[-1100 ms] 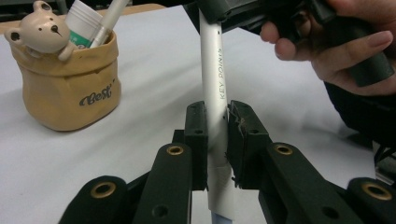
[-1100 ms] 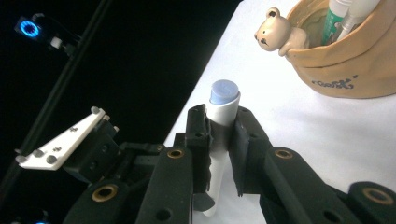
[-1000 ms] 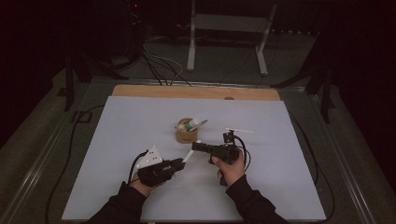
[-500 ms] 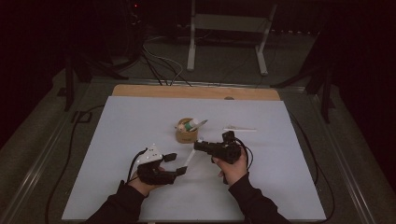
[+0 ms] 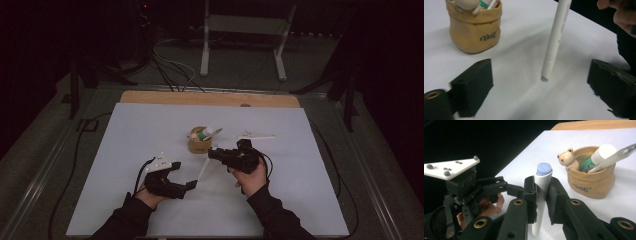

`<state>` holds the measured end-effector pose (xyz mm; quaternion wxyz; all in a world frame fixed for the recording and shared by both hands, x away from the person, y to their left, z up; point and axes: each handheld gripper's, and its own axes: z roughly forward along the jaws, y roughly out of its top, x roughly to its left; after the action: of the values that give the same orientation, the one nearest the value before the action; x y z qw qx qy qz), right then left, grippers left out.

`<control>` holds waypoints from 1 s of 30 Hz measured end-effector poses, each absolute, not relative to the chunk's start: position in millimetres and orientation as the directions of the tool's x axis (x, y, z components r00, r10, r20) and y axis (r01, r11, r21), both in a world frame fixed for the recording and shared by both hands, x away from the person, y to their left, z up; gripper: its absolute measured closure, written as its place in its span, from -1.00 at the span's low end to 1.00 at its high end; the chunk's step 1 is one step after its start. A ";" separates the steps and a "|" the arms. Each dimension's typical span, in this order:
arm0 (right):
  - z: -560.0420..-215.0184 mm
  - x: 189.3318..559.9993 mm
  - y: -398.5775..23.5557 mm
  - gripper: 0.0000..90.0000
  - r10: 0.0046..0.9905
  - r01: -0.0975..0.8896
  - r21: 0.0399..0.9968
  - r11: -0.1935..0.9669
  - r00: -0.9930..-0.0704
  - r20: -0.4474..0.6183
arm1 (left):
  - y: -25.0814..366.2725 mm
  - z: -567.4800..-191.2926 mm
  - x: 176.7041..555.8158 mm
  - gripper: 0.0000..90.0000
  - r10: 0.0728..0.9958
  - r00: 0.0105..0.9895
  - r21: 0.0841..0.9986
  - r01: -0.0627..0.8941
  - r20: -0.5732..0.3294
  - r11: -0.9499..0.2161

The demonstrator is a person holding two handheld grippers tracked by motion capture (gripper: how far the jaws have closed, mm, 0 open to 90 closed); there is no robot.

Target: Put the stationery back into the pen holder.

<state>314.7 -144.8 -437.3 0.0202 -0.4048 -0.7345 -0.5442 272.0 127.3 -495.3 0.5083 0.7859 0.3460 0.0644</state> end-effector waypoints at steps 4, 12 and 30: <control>-431.3 315.5 -145.2 0.74 0.575 0.601 0.794 0.091 -0.683 0.451 | 128.0 -496.4 270.3 -0.97 0.583 0.778 0.848 0.456 -0.232 -0.270; -418.8 318.0 -146.1 0.74 0.576 0.573 0.813 0.100 -0.700 0.422 | 131.1 -499.5 268.6 -1.00 0.540 0.811 0.854 0.432 -0.227 -0.289; -394.9 328.0 -144.6 0.74 0.592 0.518 0.848 0.110 -0.720 0.362 | 129.1 -501.5 265.9 -1.00 0.503 0.837 0.861 0.406 -0.216 -0.306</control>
<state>328.0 -144.6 -394.9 -0.0338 -0.3730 -0.7441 -0.5532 265.9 129.1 -501.5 0.5171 0.8068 0.2819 0.0470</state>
